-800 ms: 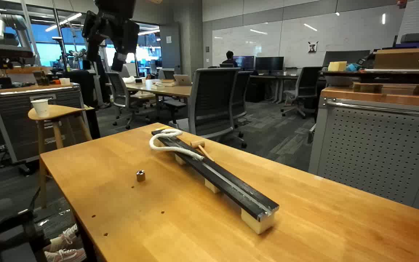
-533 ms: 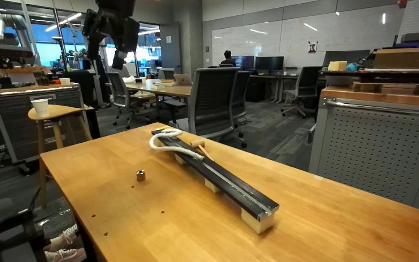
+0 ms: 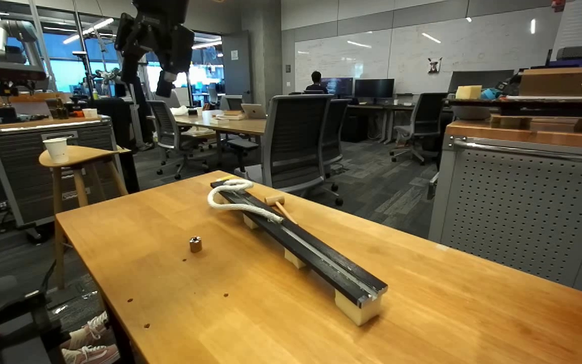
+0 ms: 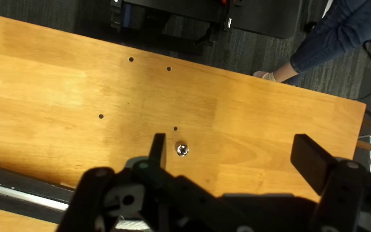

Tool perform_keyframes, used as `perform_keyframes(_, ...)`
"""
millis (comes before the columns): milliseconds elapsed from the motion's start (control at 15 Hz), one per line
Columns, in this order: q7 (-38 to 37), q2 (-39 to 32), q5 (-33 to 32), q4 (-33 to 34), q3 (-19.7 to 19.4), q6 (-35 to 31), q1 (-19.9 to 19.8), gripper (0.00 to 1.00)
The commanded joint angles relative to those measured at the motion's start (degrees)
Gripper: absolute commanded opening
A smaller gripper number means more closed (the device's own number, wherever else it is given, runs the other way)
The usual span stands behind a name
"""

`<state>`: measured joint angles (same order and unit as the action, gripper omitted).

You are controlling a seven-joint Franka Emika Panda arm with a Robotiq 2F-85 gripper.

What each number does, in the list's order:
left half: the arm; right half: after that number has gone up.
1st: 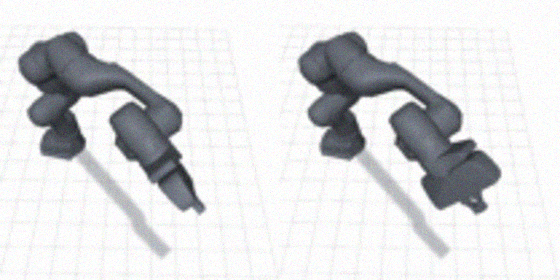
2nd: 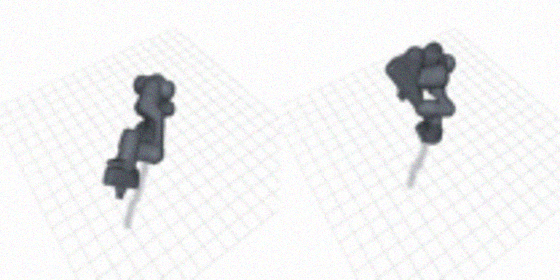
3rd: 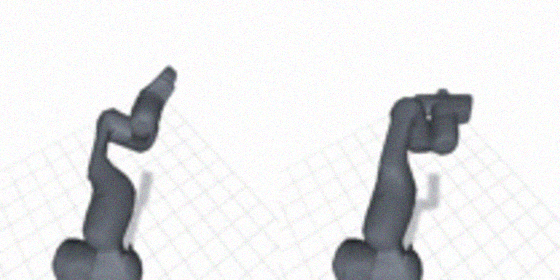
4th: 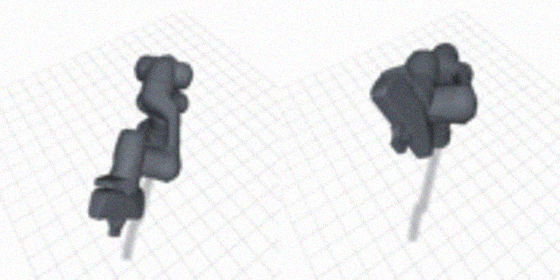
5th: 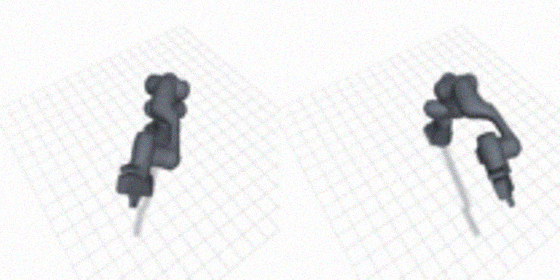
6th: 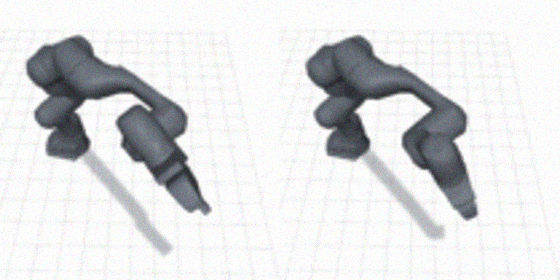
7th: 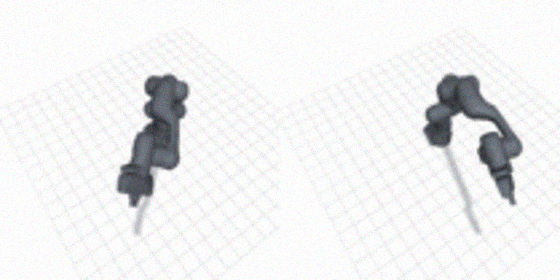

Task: Put the rope in the groove on the object

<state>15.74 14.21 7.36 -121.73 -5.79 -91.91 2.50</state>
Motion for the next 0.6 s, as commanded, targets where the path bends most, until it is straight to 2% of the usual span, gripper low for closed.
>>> perform_keyframes(0,0.2,-0.1,0.2,0.1,0.9,0.1,-1.0,1.00)
perform_keyframes(333,-0.6,-0.3,0.5,0.1,1.0,-0.4,-1.0,1.00)
perform_keyframes(533,-6.2,-1.7,1.1,0.5,1.9,-3.7,-1.3,1.00)
